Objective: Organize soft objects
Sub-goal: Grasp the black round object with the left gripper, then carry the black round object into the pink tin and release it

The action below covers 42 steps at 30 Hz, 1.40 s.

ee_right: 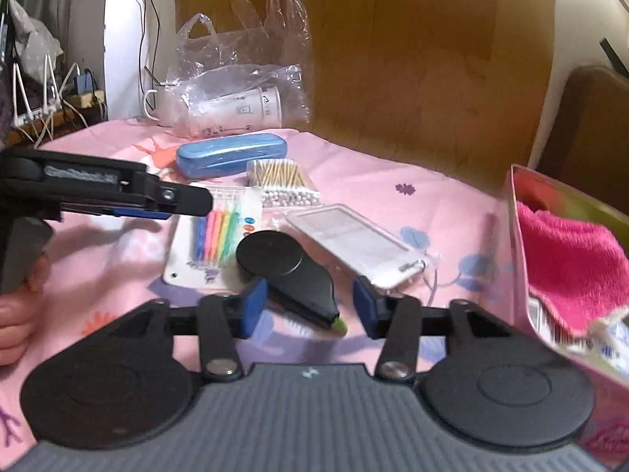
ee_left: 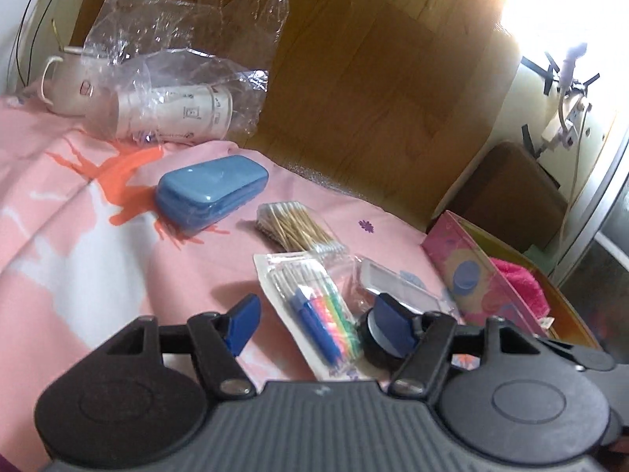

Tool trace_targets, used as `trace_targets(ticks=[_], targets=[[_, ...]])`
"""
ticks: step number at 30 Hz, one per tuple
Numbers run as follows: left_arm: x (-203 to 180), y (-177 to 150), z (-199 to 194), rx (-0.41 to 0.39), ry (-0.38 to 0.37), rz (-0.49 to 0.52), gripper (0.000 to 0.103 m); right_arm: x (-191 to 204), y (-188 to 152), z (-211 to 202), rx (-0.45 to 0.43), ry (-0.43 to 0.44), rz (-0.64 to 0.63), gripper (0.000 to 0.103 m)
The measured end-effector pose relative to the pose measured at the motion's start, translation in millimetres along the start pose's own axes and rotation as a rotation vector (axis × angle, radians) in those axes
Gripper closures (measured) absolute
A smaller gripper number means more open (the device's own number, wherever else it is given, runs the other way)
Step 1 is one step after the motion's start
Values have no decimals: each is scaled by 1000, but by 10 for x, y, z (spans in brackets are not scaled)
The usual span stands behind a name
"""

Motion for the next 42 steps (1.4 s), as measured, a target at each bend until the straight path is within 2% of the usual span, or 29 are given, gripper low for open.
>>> trace_targets(ticks=[5,8,12,16,19,24,29,35,42], targets=[[-4,-8,-6,-3,-14,-2,37,23,13,248,59,41,20,51],[-35,-16,-15,-8,-10,15,37,40,0,234,46,46,19,57],[-81,-26,-18,-13,-1,47,37,86,-87,80,22,16,-6,65],[-227,-73,-54,-21,14,127,37,31,-251,-168,14,6,20,66],[-445,-161,-121,-11,-21,179,40,-45,-390,-413,8,-5,37,66],[-954,-417,-126,73,-150,263,40,-171,-631,-814,-24,-49,68,67],[-1461,-661,128,233,-279,303,38,-411,-917,-1127,-28,-118,161,67],[-2014,-1046,472,392,-351,379,38,-651,-1266,-1423,-35,-206,270,67],[-2578,-1371,561,448,-418,504,40,-857,-1556,-1750,-67,-298,345,66]])
Point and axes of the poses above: each gripper's, at about its wrist camera, not at the fingertips, and z roughly the way its jaws point, x to its left, y to its top, the point moved 3 cm from there along z, roughly the way its jaws point, and after that the axes turned 4 degrees about -y, right-handed, at the moved point
